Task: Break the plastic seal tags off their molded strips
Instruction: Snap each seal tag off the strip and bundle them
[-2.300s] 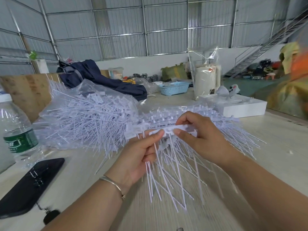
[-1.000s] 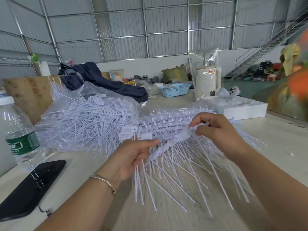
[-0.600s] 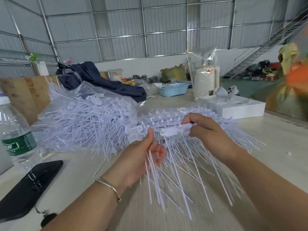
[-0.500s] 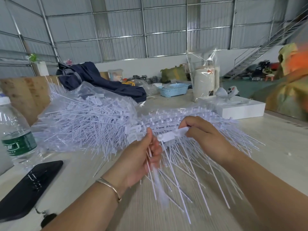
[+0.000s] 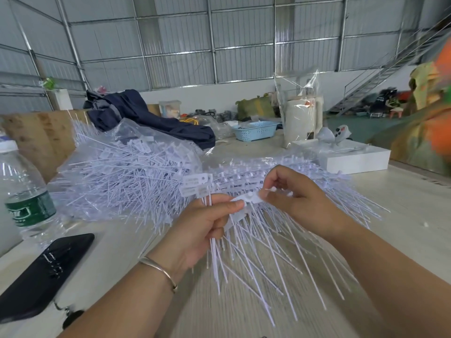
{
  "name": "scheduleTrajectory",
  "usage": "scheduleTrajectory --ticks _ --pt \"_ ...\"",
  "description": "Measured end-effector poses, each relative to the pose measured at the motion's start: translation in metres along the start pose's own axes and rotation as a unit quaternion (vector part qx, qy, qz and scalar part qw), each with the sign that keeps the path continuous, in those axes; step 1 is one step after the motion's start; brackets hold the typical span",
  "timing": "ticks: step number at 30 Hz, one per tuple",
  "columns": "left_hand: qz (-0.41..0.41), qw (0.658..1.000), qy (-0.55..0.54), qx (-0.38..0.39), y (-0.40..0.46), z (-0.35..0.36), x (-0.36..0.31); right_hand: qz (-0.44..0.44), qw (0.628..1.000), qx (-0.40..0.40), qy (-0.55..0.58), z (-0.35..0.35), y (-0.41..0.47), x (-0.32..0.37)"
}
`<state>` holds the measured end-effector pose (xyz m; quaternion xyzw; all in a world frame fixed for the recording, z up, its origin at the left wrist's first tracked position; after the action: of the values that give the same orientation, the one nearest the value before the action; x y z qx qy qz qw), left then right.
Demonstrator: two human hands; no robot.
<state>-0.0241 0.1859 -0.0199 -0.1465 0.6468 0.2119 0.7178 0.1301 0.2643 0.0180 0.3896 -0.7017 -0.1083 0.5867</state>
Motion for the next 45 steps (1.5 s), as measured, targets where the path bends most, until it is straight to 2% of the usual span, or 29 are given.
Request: scheduleTrajectory --ticks 3,7,9,14,18,23,25,31,37,40,45 --pt "-0.016 0.997 -0.073 0.029 0.001 0.003 0.000 0.025 0.999 0.022 0.018 0.002 0.000 -0.002" --pt "-0.049 0.983 -0.142 0.108 -0.005 0.012 0.006 0.065 0.991 0.063 0.095 0.010 -0.003 -0.001" --pt "-0.066 0.975 -0.154 0.143 -0.008 0.015 0.009 0.072 0.985 0.079 0.134 0.016 -0.005 0.001" --pt "-0.145 0.961 -0.171 0.165 -0.011 0.023 0.029 0.089 0.972 0.118 0.185 0.031 -0.011 -0.002" --pt "-0.131 0.954 -0.178 0.201 -0.013 0.029 0.022 0.095 0.972 0.092 0.193 0.029 -0.009 -0.001" --pt "-0.138 0.959 -0.202 0.141 -0.004 0.018 0.015 0.093 0.987 0.013 0.130 0.007 0.000 -0.008" --pt "-0.124 0.962 -0.207 0.127 -0.003 0.013 0.012 0.098 0.988 0.007 0.122 0.002 0.002 -0.012" --pt "-0.108 0.982 -0.133 0.081 0.001 0.002 0.012 0.093 0.991 0.006 0.097 0.000 0.003 -0.016" --pt "-0.126 0.973 -0.195 -0.002 0.011 -0.008 0.018 0.111 0.991 -0.024 0.065 -0.005 0.004 -0.021" --pt "-0.114 0.979 -0.170 -0.003 0.010 -0.007 0.020 0.112 0.992 -0.023 0.053 -0.004 0.004 -0.023" --pt "-0.134 0.963 -0.232 0.005 0.009 -0.002 0.021 0.104 0.992 -0.022 0.066 -0.005 0.004 -0.022"
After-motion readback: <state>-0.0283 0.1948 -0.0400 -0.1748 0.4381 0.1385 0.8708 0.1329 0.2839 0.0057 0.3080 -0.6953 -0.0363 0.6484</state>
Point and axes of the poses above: each hand's wrist, its own y-axis towards the middle knuckle, its own z-axis out of the palm, x = y × z, the point moved 6 cm from there along y, towards the middle knuckle, and after that the axes turned 13 degrees about -x, right-handed, at the moved point
